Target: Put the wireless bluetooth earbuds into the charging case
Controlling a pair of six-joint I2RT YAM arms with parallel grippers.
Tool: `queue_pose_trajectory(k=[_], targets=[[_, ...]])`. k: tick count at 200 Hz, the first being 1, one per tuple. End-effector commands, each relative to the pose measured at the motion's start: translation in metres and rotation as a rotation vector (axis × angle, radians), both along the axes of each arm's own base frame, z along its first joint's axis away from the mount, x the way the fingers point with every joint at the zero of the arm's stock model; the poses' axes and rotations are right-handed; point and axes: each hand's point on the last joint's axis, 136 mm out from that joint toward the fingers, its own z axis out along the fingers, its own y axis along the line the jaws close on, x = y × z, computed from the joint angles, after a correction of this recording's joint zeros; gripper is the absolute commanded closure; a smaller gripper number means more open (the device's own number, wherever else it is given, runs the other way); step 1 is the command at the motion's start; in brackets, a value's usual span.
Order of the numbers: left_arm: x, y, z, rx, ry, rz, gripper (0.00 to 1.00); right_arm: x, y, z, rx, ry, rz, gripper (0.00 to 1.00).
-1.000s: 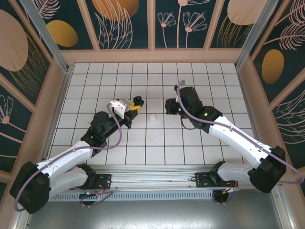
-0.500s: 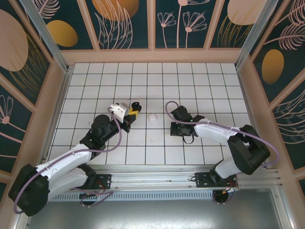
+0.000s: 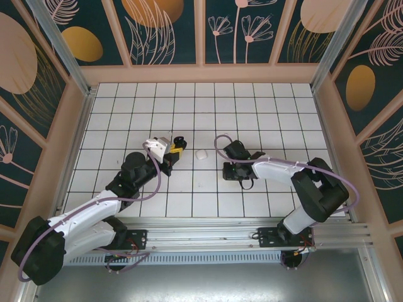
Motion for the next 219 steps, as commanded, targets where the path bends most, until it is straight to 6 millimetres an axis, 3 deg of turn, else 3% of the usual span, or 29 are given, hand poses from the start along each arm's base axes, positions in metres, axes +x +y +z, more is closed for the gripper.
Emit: queue_pose_trajectory(k=[1, 77, 115, 130, 156, 219], targets=[[0.0, 0.003, 0.004, -0.013, -0.014, 0.013, 1.0, 0.001, -0.001, 0.001, -0.041, 0.009, 0.006, 0.73], [-0.001, 0.003, 0.006, -0.013, -0.02, 0.013, 1.0, 0.01, 0.007, 0.027, -0.025, 0.001, -0.022, 0.66], [0.001, 0.001, 0.008, -0.014, -0.018, 0.007, 1.0, 0.012, 0.001, 0.041, -0.021, 0.063, -0.2, 0.65], [0.002, -0.001, 0.009, -0.014, -0.015, -0.002, 1.0, 0.009, 0.007, 0.043, 0.035, 0.105, -0.258, 0.65], [0.002, -0.007, 0.01, -0.02, -0.017, -0.026, 1.0, 0.006, 0.018, 0.042, 0.109, 0.145, -0.305, 0.66], [0.001, -0.018, 0.005, -0.043, -0.003, -0.079, 1.0, 0.002, 0.003, 0.028, 0.035, 0.179, -0.381, 0.68]])
